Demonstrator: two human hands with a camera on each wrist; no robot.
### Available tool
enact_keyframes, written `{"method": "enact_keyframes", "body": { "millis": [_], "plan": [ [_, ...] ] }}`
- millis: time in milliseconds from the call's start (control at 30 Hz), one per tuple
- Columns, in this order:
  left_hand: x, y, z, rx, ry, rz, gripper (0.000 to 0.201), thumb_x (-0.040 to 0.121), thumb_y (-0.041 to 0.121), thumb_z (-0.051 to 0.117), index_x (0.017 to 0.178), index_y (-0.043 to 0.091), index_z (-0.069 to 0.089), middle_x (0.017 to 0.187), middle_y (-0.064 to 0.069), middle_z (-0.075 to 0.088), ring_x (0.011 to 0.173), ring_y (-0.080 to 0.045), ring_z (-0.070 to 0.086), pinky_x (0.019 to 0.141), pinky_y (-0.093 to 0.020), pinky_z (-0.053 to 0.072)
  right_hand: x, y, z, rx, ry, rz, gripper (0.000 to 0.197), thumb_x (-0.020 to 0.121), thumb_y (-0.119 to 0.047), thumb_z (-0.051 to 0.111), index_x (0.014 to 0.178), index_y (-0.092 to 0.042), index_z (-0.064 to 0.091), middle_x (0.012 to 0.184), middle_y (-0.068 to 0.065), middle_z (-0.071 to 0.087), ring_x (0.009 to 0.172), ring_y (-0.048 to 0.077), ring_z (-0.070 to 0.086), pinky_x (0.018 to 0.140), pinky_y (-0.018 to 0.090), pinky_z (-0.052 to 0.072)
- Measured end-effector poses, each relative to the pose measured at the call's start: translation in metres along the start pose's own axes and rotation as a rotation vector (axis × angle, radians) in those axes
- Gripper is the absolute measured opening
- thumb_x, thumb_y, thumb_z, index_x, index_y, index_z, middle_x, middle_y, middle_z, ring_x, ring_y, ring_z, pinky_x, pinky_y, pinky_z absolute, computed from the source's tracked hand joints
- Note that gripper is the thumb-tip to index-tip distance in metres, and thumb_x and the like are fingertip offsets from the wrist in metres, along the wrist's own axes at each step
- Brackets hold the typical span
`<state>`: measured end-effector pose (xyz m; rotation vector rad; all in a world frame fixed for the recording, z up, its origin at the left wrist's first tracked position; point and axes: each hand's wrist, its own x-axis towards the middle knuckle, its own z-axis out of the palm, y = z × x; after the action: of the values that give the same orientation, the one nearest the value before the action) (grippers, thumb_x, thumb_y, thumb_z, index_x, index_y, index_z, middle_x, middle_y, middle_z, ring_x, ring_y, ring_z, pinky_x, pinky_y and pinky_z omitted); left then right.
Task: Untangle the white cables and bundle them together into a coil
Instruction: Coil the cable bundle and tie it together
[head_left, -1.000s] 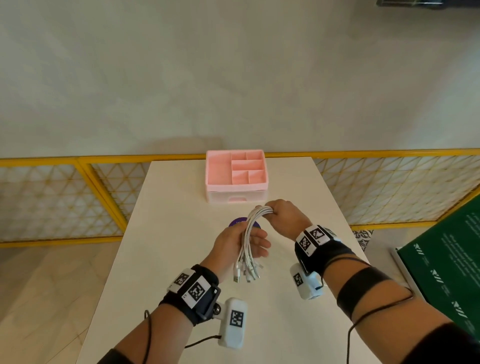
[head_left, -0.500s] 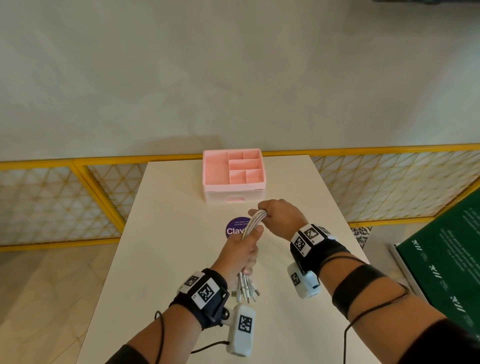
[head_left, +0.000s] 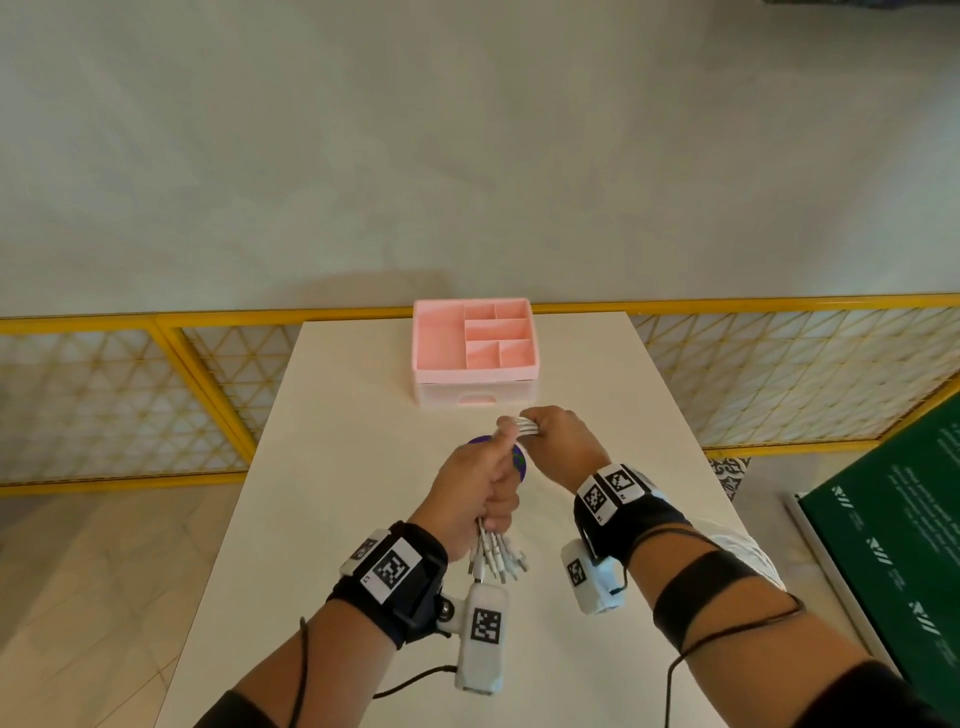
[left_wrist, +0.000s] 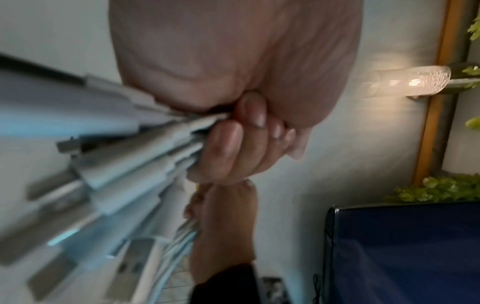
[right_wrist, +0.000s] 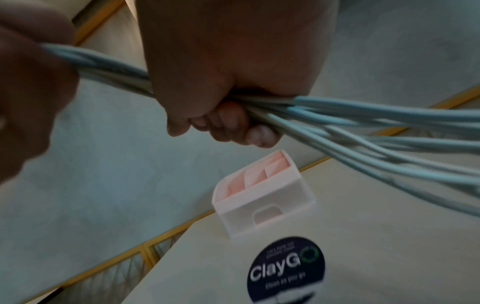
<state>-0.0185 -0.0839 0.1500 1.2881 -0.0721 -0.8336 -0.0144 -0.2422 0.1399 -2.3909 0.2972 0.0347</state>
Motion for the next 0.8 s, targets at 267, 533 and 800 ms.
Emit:
{"method": "enact_keyframes", "body": {
  "millis": [267,533,800],
  "plan": [
    [0.016,0.012,0.000,-0.449,0.059,0.190,0.054,0.101,0.050,0.046,0.061,0.021,0.026,0.051,0.004,0.016,0.038,-0.010,0.014,0.040,-0.023,0.014,-0.041,0.020,0.054,0.060,-0.198,-0.006,0.024,0.094,-0.025,0.054,0.101,-0.006,0.066,0.099,0.012,0.068,0.090,0.022,0.064,0.081,0.036,0.052],
    [0.032,0.025,-0.017,-0.566,0.354,0.352,0.059,0.097,0.065,0.040,0.059,0.021,0.032,0.051,0.004,0.023,0.043,-0.013,0.019,0.043,-0.025,0.023,-0.056,0.038,0.092,0.144,-0.290,-0.024,0.016,0.094,-0.025,0.059,0.079,-0.020,0.056,0.079,-0.002,0.065,0.074,0.007,0.064,0.080,0.046,0.055],
    [0.036,0.015,-0.018,-0.602,0.407,0.403,0.062,0.102,0.060,0.032,0.057,0.019,0.039,0.049,0.003,0.030,0.042,-0.013,0.025,0.048,-0.025,0.032,-0.085,0.010,0.083,0.015,-0.502,-0.069,0.031,0.098,-0.001,0.053,0.116,-0.026,0.046,0.090,-0.017,0.040,0.103,0.010,0.041,0.088,0.021,0.036]
  ]
}}
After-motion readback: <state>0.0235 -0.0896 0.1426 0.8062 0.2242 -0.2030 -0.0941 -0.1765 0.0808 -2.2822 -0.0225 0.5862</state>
